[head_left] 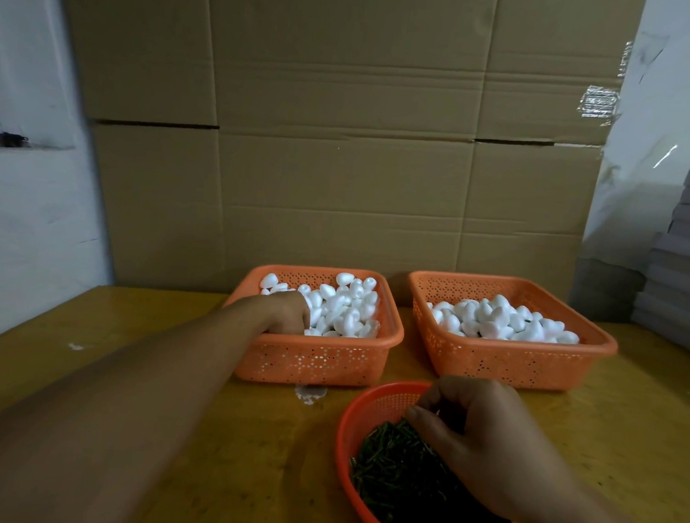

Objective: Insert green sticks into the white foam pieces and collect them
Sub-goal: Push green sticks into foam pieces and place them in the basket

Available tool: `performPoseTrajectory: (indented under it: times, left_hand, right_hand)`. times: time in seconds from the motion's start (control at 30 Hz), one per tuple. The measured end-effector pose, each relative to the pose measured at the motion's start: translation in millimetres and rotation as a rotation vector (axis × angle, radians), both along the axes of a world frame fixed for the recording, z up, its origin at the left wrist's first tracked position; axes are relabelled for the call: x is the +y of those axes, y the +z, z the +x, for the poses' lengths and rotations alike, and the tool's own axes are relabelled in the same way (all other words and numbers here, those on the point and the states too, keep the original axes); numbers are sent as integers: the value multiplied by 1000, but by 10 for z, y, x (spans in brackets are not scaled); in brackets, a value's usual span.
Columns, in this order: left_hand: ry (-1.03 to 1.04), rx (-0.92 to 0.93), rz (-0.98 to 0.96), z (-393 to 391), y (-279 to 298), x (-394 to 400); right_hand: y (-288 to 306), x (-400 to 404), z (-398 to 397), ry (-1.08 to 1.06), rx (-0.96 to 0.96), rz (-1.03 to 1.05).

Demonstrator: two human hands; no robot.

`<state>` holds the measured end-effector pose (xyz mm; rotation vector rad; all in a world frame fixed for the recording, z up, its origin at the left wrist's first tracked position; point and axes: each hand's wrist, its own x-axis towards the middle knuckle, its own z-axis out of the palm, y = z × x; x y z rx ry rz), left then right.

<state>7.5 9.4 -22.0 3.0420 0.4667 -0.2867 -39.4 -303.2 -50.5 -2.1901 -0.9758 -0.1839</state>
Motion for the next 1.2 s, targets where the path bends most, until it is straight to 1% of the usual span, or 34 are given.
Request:
performPoseTrajectory:
  times: [0.03, 0.13, 0.23, 0.33, 0.5, 0.57, 0.63, 0.83, 1.07, 1.13, 1.2]
  left_hand:
    - [20, -57, -34, -9, 11, -12]
    - [82, -303, -229, -38, 52, -47]
    - [83, -536, -332, -109, 131, -129]
    - [14, -719, -423, -230, 158, -251]
    - [-164, -897, -610, -461, 71, -427]
    - [-214, -922, -706, -543, 19, -479]
    - [-250, -943, -761, -626, -22, -530]
    - [-366, -949, -827, -965, -96, -727]
    - [-463, -818, -879, -1358, -124, -1057]
    - [-481, -804, -895, -1416, -147, -1128]
    - [-494, -755, -964, -1456, -163, -1172]
  right_hand:
    - [2, -1, 2, -2, -2, -3]
    - [4, -3, 2, -2, 0, -1]
    - [5, 0, 4, 0, 0, 1]
    - [6, -4, 4, 2, -3, -4]
    - [11, 4, -3, -11, -12, -24]
    - [9, 7, -4, -11, -13, -40]
    - [12, 9, -5, -12, -11, -61]
    - [11, 0, 8, -7, -21, -129]
    - [36, 5, -28, 102, -98, -369]
    - [32, 18, -62, 124, -93, -450]
    - [44, 25, -100, 136, -62, -554]
